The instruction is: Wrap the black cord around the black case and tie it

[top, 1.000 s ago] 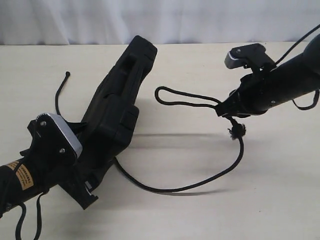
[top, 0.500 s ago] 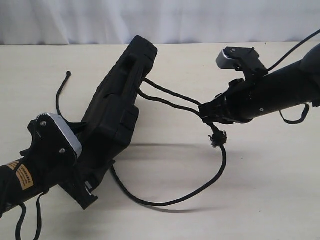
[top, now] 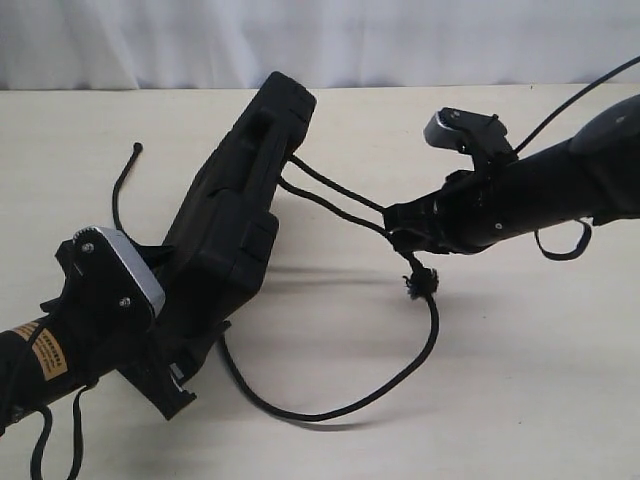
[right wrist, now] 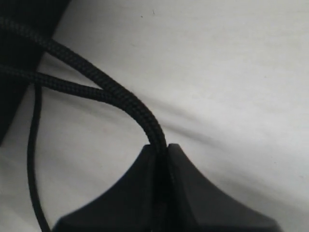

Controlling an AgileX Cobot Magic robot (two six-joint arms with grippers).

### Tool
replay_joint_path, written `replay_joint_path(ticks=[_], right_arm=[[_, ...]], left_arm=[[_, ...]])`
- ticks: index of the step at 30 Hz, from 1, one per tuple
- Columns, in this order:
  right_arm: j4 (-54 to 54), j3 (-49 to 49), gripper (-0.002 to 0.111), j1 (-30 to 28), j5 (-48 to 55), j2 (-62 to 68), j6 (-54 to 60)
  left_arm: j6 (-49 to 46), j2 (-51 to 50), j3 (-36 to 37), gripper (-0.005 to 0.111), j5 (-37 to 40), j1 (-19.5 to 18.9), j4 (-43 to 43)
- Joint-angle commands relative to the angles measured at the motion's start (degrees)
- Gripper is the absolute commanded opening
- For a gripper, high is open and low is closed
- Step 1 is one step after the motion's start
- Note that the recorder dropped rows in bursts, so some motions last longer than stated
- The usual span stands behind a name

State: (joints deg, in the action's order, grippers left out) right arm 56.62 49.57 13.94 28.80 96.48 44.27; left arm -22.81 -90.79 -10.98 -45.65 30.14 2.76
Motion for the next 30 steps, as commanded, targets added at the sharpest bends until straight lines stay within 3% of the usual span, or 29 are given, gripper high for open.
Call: replay_joint_path(ticks=[1, 7, 14, 16, 17, 21, 24, 30], right_arm=[[7.30, 0.48, 0.004, 0.18, 2.99, -0.54, 6.14], [17.57, 2.38, 0.004, 5.62, 2.61, -0.54, 16.57], [20.83, 6.43, 0.004, 6.84, 1.71, -0.54, 16.53], [20.69, 6.43, 0.004, 6.84, 2.99, -0.42, 16.53], [20.59, 6.43, 0.004, 6.84, 3.43, -0.34, 16.53], [19.03, 6.11, 0.004, 6.84, 3.43, -0.30, 16.53], [19.04, 6.11, 0.004, 6.84, 3.15, -0.30, 16.42], [19.04, 6.11, 0.004, 6.84, 3.03, -0.30, 16.42]], left_arm=[[2.09, -0.22, 0.30, 0.000, 2.34, 0.50, -0.68], [1.98, -0.22, 0.30, 0.000, 3.05, 0.50, -0.67], [-0.38, -0.22, 0.30, 0.002, 3.41, 0.50, -1.93], [-0.97, -0.22, 0.30, 0.017, 3.31, 0.50, -5.77], [-0.97, -0.22, 0.30, 0.030, 2.73, 0.50, -7.54], [0.33, -0.22, 0.30, 0.064, -0.28, 0.50, -6.59], [5.51, -0.22, 0.30, 0.071, -4.52, 0.50, -6.59], [6.74, -0.22, 0.30, 0.088, -2.60, 0.50, -6.59]])
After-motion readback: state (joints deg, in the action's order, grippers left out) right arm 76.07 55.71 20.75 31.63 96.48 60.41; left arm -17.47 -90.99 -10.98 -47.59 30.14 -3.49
